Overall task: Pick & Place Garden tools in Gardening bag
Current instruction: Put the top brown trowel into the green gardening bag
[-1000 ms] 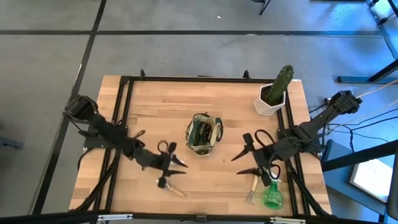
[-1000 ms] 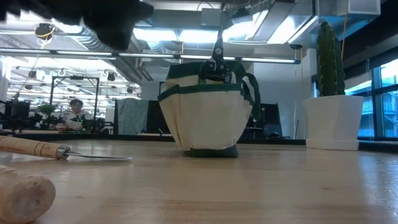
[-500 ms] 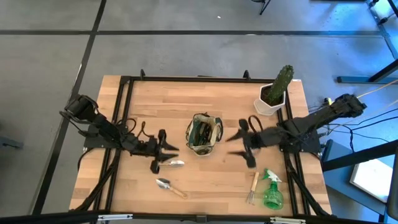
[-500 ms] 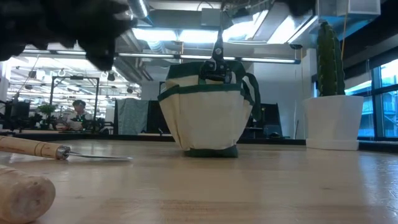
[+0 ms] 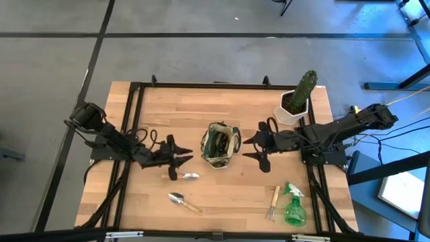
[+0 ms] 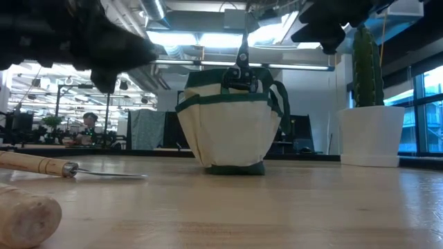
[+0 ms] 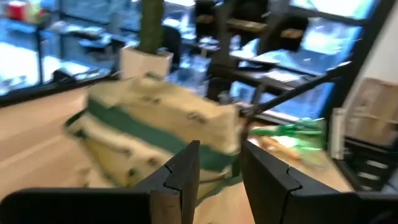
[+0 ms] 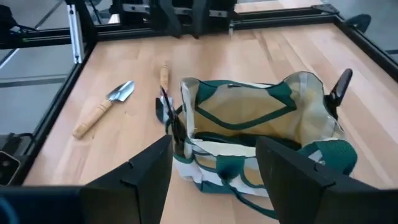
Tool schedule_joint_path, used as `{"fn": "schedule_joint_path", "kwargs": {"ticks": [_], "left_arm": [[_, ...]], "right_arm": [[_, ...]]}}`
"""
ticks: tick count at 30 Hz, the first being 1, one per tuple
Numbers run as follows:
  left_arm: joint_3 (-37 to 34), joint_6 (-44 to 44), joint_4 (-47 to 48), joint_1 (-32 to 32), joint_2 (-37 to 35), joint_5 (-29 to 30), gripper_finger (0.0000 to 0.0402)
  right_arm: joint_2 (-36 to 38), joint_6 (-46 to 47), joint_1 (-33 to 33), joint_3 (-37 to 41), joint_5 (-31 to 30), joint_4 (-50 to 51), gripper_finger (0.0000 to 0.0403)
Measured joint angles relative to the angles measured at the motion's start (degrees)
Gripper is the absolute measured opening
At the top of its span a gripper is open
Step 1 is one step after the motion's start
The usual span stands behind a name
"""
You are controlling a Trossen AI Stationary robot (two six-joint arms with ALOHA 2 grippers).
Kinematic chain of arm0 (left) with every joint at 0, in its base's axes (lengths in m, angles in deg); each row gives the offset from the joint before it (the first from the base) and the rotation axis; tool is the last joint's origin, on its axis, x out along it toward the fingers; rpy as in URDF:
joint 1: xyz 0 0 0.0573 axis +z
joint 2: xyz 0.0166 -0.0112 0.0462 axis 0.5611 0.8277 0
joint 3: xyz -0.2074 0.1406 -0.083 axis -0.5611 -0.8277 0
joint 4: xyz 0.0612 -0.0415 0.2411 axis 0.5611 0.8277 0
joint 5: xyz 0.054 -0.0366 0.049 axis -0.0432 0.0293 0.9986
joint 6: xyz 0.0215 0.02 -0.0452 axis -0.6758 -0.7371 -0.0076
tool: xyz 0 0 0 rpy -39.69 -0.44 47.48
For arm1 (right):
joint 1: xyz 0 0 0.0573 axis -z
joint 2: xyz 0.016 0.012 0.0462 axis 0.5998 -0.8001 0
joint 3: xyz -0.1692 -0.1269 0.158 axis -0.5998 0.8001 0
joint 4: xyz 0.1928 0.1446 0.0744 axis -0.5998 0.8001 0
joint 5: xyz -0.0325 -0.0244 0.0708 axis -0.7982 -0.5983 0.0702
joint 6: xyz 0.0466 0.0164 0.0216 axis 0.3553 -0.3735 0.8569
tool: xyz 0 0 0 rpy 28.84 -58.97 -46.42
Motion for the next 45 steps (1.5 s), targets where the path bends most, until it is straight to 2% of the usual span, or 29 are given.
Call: {"fn": "schedule_joint_path", "kwargs": {"ticks": [3, 6, 8, 11, 13, 19, 21, 24, 30, 34, 37, 39, 45], "left_arm": [[0.0, 4.6, 5.2, 1.2, 0.0, 2.4, 0.0108], [0.0, 8.9, 9.7, 3.1, 0.0, 1.9, 0.0105], [0.0, 10.8, 11.9, 4.3, 0.0, -1.2, 0.0104], [0.1, 11.3, 11.9, 5.5, 0.0, -10.8, 0.0102], [1.0, 10.5, 11.9, 5.4, -0.2, -15.1, 0.0102], [6.8, 4.3, 14.2, 3.9, -0.5, -17.4, 0.0102], [9.3, 5.2, 18.9, 3.8, -0.7, -19.4, 0.0102], [14.3, 9.9, 34.1, 2.6, -0.9, -19.9, 0.0102], [28.0, 22.0, 76.0, -0.4, -0.9, -18.1, 0.0102], [34.4, 28.2, 92.5, -2.6, -1.3, -18.3, 0.0102], [35.9, 37.3, 98.7, -3.9, -2.1, -20.7, 0.0102], [35.7, 45.8, 99.0, -5.3, -2.6, -20.0, 0.0102], [35.7, 80.3, 98.5, -11.8, -2.9, -14.0, 0.0102]], "right_arm": [[0.0, 0.0, 0.0, 0.0, 2.3, 0.1, 0.0231], [0.0, 0.0, 0.0, 0.0, 3.1, 0.1, 0.0231], [0.0, 0.0, 0.0, 0.0, 3.1, 0.1, 0.0231], [0.0, -0.1, 0.0, 0.0, 3.1, 0.1, 0.0231], [0.0, 0.3, 0.0, 0.0, 4.2, 0.1, 0.0231], [0.0, 0.6, 0.0, 0.0, 7.1, 0.1, 0.0231], [0.0, 0.7, 0.0, 0.0, 7.1, 0.1, 0.0231], [0.0, 1.3, 0.0, 0.0, 7.7, 0.1, 0.0231], [0.0, 1.1, 0.0, 0.0, 7.8, 0.4, 0.0231], [0.0, 1.1, 0.0, 0.0, 7.8, 0.4, 0.0231], [0.0, 1.1, 0.0, 0.0, 7.8, 0.4, 0.0231], [0.0, 1.1, 0.0, 0.0, 7.8, 0.7, 0.0231], [0.0, 1.9, 0.0, 0.0, 7.7, 2.6, 0.0231]]}}
